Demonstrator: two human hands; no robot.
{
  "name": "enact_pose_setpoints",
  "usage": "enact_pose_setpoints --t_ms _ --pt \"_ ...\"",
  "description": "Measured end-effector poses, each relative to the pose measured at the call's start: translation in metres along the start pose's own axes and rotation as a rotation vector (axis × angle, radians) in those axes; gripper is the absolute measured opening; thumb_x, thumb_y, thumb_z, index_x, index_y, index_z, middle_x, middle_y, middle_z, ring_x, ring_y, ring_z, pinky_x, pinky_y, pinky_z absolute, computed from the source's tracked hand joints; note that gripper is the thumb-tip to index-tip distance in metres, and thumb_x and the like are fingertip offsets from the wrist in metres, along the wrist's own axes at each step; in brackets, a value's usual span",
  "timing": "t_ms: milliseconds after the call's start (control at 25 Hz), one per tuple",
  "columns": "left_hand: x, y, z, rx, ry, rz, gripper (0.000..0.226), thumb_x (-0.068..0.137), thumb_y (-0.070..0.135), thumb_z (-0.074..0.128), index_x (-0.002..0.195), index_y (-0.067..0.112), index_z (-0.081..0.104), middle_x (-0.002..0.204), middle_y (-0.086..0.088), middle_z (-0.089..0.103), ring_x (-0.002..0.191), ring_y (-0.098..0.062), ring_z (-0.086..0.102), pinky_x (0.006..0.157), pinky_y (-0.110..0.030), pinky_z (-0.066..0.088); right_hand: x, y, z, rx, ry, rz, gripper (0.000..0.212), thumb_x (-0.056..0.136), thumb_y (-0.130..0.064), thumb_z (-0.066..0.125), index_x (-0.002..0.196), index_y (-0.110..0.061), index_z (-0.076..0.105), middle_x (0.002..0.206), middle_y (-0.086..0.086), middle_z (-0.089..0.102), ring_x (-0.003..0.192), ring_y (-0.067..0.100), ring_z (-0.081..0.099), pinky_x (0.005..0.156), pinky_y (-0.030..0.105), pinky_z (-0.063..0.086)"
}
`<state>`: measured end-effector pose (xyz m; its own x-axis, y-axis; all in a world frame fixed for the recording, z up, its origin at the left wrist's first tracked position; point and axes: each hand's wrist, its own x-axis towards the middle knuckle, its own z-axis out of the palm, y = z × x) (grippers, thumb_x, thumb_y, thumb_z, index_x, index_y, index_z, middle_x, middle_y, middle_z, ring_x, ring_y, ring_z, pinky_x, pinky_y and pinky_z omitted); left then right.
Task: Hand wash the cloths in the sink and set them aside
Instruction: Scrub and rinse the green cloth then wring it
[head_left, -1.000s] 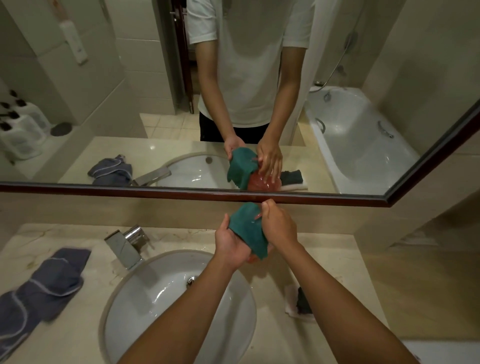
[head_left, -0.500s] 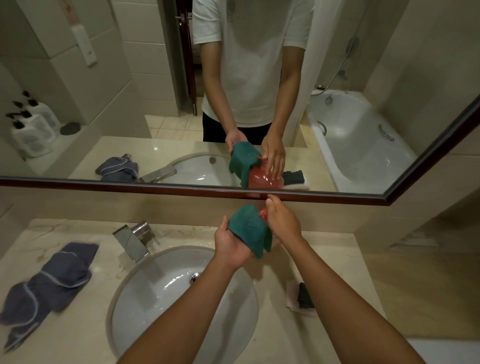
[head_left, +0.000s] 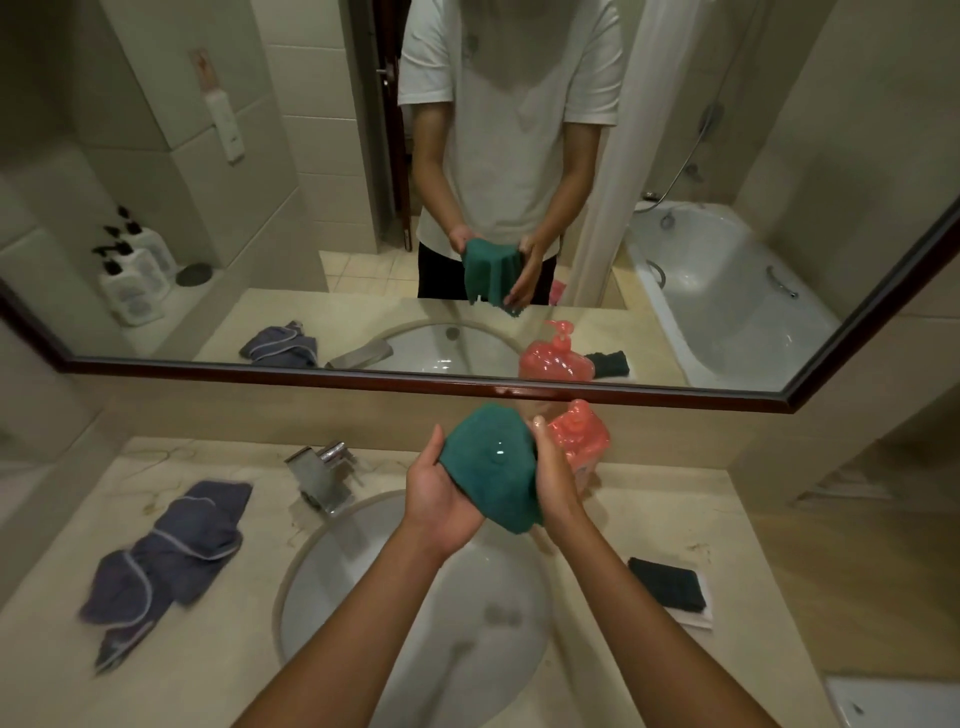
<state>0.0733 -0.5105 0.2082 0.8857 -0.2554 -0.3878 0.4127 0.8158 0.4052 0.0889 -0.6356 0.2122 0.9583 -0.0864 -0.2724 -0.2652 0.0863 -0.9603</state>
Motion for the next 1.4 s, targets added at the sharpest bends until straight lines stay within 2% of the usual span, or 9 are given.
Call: enact_pose_setpoints --t_ms 200,320,440,600,760,920,1160,1320,1400 --pt "-0.032 0.041 -0.004 0.129 -0.03 0.033 0.066 0.103 0.054 0.03 0.115 0.007 0.076 0.127 -0.018 0.068 0.109 -0.031 0.07 0.092 -0.044 0.052 -0.026 0.021 0.031 0.185 -0.193 0.31 0.059 0.093 -0.071 0.043 0.103 -0.026 0.08 0.113 0.007 0.075 0.102 0.025 0.067 0.078 0.036 0.053" --pt "-0.045 0.062 -0.014 0.215 -0.011 0.063 0.066 0.104 0.053 0.029 0.123 0.005 0.071 0.131 -0.018 0.066 0.117 -0.03 0.067 0.095 -0.042 0.052 -0.039 0.025 0.048 0.284 -0.323 0.433 0.052 0.093 -0.057 0.052 0.105 -0.013 0.077 0.104 0.015 0.074 0.089 0.031 0.069 0.076 0.041 0.058" --pt "-0.055 0.08 -0.031 0.357 0.022 0.097 0.066 0.106 0.054 0.024 0.129 0.007 0.064 0.13 -0.014 0.067 0.119 -0.026 0.066 0.096 -0.04 0.051 -0.046 0.025 0.065 0.469 -0.236 0.413 0.031 0.095 -0.035 0.06 0.104 -0.009 0.075 0.099 0.013 0.076 0.079 0.026 0.075 0.059 0.031 0.058" --pt "-0.065 0.089 -0.051 0.505 0.122 0.09 0.063 0.106 0.056 0.022 0.119 0.017 0.069 0.12 -0.005 0.073 0.107 -0.019 0.072 0.084 -0.039 0.055 -0.042 0.018 0.073 0.53 0.028 0.163 0.026 0.099 -0.029 0.06 0.115 -0.011 0.069 0.105 0.012 0.075 0.09 0.027 0.071 0.078 0.04 0.057" --pt "-0.073 0.08 -0.049 0.339 0.024 0.021 0.07 0.106 0.055 0.018 0.125 0.006 0.064 0.126 -0.016 0.069 0.114 -0.025 0.068 0.097 -0.042 0.05 -0.056 0.014 0.096 0.164 0.082 -0.078 0.027 0.103 -0.031 0.052 0.085 -0.024 0.071 0.077 -0.011 0.072 0.072 0.001 0.067 0.063 0.021 0.052" --pt "-0.077 0.059 -0.035 0.244 -0.018 -0.021 0.066 0.108 0.049 0.018 0.131 0.002 0.058 0.122 -0.017 0.07 0.12 -0.025 0.064 0.098 -0.036 0.048 -0.066 0.027 0.127 -0.363 0.263 -0.2 0.036 0.103 -0.036 0.047 0.07 -0.024 0.054 0.063 -0.008 0.058 0.061 0.004 0.054 0.056 0.03 0.036" --pt "-0.084 0.037 -0.033 0.282 -0.05 -0.034 0.058 0.11 0.042 0.016 0.135 0.008 0.056 0.132 -0.015 0.066 0.127 -0.024 0.059 0.11 -0.038 0.043 -0.048 0.007 0.113 -0.395 0.408 -0.162 0.044 0.106 -0.034 0.042 0.072 -0.012 0.057 0.07 0.002 0.057 0.073 0.027 0.059 0.068 0.041 0.045" --pt "-0.072 0.048 -0.028 0.27 0.073 0.013 0.055 0.109 0.043 0.025 0.114 0.004 0.063 0.098 -0.012 0.069 0.096 -0.021 0.064 0.092 -0.032 0.048 -0.071 0.035 0.137 -0.47 0.333 -0.214 0.044 0.106 -0.032 0.039 0.071 -0.018 0.062 0.07 0.001 0.064 0.067 0.019 0.06 0.056 0.032 0.04" --pt "-0.07 0.044 -0.027 0.266 0.082 0.031 0.054 0.109 0.042 0.026 0.114 0.004 0.064 0.1 -0.013 0.069 0.099 -0.022 0.064 0.095 -0.033 0.048 -0.07 0.032 0.136 -0.499 0.359 -0.227 0.044 0.106 -0.032 0.038 0.073 -0.018 0.063 0.072 0.0 0.065 0.068 0.021 0.061 0.056 0.031 0.037"
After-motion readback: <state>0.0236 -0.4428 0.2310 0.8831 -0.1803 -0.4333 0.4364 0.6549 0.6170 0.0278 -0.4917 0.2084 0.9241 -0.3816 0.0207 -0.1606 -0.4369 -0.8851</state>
